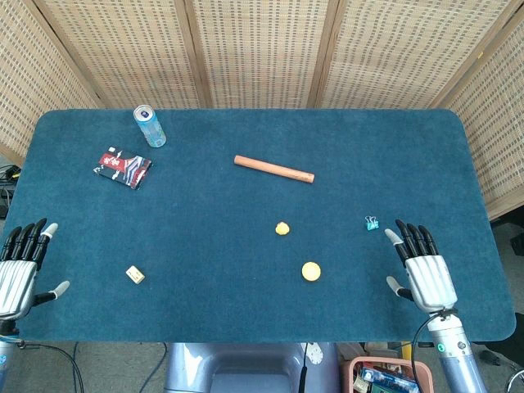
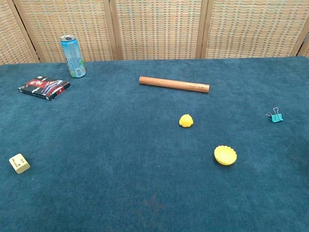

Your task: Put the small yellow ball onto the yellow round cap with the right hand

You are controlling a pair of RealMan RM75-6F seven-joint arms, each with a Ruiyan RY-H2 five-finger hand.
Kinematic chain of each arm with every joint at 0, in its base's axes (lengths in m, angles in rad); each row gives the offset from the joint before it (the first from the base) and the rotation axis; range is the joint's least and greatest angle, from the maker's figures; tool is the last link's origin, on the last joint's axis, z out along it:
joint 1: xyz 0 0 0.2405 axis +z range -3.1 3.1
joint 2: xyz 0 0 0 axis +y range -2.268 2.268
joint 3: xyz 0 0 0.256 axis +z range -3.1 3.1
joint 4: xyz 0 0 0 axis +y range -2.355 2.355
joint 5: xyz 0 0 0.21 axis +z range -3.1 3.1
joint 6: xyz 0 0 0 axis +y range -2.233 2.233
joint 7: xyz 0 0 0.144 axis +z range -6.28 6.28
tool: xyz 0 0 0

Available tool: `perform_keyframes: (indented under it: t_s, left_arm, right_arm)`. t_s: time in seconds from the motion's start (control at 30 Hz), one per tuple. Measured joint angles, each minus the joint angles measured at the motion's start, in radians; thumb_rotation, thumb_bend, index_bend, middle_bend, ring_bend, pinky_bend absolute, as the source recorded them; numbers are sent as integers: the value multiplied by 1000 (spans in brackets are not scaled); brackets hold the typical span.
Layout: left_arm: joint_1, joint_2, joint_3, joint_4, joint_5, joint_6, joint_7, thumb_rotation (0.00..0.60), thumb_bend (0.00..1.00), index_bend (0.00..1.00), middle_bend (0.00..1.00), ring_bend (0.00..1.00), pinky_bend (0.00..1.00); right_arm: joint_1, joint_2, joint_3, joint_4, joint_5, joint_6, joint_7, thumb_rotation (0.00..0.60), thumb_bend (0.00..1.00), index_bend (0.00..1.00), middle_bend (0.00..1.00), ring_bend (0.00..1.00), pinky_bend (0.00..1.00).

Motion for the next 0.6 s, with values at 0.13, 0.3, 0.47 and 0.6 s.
perform_keyframes:
  t_s: [0.13,0.3,0.47,0.6]
  left_arm:
    - [0,0,1,-2,0,-1,2,600,106,0,0,0,0]
    - [2,2,1,-3,0,2,0,600,105,0,0,0,0]
    - [3,3,1,-3,3,6,-2,600,106,0,0,0,0]
    - [4,4,-1,-2,2,10,-9,600,106,0,0,0,0]
  right_arm:
    - [-1,0,1,3,-1,1,3,600,200,40,0,0,0]
    - [-2,1,2,3,-5,2,7,600,200,40,0,0,0]
    - [-4,1,2,-3,-10,5,5,600,200,40,0,0,0]
    - [-4,0,3,-4,-8,2,1,600,200,40,0,0,0]
